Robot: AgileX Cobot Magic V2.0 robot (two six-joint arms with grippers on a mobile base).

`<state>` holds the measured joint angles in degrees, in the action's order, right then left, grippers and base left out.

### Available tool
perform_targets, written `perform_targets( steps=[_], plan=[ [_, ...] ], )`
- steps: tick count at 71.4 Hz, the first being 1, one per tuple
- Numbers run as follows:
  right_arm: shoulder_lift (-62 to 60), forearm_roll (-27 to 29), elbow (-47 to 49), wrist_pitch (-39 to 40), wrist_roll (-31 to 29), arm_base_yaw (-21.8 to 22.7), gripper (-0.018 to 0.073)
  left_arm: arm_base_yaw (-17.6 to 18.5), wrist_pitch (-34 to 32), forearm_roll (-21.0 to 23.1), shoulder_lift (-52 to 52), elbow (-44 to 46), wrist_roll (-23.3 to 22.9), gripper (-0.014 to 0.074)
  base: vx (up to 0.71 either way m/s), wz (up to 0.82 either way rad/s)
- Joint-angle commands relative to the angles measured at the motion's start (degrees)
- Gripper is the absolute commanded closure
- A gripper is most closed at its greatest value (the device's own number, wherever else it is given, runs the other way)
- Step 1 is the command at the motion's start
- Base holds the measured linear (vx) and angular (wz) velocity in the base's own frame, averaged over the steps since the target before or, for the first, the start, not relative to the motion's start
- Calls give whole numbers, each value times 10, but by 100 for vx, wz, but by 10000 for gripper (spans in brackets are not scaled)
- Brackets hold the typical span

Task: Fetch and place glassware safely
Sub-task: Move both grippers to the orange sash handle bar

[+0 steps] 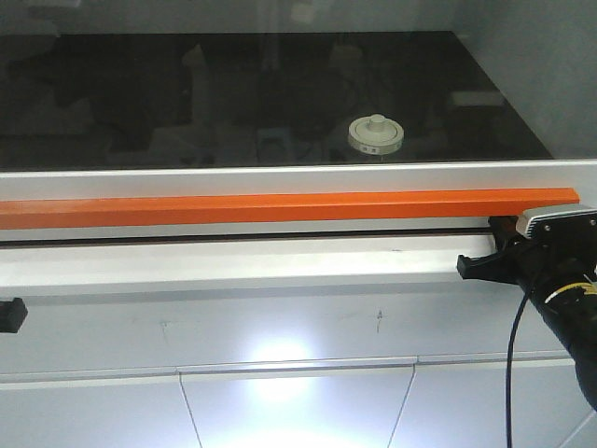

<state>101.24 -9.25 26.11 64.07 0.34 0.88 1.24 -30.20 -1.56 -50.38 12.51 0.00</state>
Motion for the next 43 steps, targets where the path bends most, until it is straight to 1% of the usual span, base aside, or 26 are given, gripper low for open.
perform_targets(
  steps=[1,11,20,28,32,37,43],
  plan=[
    [-19,0,14,87,-3,1,560,2,-34,2,-10,14,-7,603,0,0],
    [-19,0,14,87,-3,1,560,2,-56,2,-59,14,-7,603,0,0],
    [-19,0,14,87,-3,1,560,2,-114,8,-118,14,-7,603,0,0],
    [-19,0,14,87,-3,1,560,2,-182,54,-175,14,-7,603,0,0],
    [-19,0,14,87,-3,1,560,2,-206,70,-200,14,-3,603,0,0],
    [-19,0,14,87,-3,1,560,2,-237,71,-235,14,19,603,0,0],
    [-19,0,14,87,-3,1,560,2,-260,55,-273,15,44,603,0,0]
  ],
)
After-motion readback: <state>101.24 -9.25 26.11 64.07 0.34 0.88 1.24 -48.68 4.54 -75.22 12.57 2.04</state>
